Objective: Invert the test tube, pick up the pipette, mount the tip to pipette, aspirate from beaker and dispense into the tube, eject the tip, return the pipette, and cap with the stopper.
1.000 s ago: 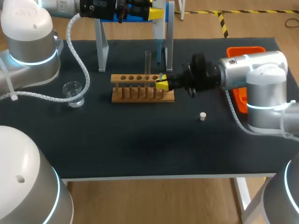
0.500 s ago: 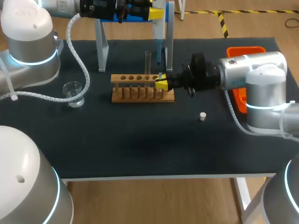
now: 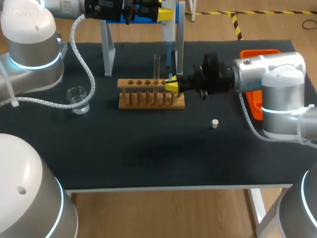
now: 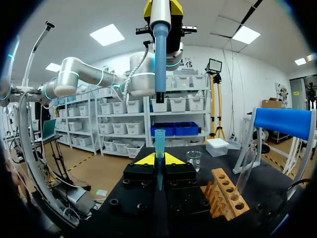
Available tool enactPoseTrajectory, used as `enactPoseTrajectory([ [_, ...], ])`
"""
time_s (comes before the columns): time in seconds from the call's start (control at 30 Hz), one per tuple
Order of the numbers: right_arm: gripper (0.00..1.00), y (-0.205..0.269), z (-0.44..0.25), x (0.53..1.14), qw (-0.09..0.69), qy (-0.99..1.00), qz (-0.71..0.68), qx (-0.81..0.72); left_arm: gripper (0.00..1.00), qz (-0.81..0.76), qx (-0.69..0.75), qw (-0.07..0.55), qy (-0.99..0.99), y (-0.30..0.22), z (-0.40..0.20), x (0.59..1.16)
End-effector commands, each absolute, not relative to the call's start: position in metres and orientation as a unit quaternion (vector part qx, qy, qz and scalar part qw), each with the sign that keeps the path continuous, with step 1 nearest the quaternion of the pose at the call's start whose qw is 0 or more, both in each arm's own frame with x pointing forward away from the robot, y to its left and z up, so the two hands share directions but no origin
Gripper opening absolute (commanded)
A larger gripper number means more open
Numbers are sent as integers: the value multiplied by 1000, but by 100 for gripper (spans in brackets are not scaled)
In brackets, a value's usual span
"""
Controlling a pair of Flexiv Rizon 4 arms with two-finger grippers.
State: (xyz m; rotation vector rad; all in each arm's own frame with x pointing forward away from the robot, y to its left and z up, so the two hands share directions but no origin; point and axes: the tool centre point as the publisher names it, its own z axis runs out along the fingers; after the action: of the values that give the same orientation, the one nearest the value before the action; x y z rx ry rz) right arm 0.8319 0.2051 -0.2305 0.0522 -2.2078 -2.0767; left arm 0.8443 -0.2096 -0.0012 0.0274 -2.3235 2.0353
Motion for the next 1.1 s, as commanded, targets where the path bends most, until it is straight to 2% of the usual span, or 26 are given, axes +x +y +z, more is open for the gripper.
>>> enactPoseTrajectory([
  [0.03,0,201,-228,830,55,-730,-681,16,0,660,9,25,-751,-210,-1,844],
  [1.1,0,207,-224,834,51,-732,-679,8,0,660,9,25,-751,-210,-1,844],
])
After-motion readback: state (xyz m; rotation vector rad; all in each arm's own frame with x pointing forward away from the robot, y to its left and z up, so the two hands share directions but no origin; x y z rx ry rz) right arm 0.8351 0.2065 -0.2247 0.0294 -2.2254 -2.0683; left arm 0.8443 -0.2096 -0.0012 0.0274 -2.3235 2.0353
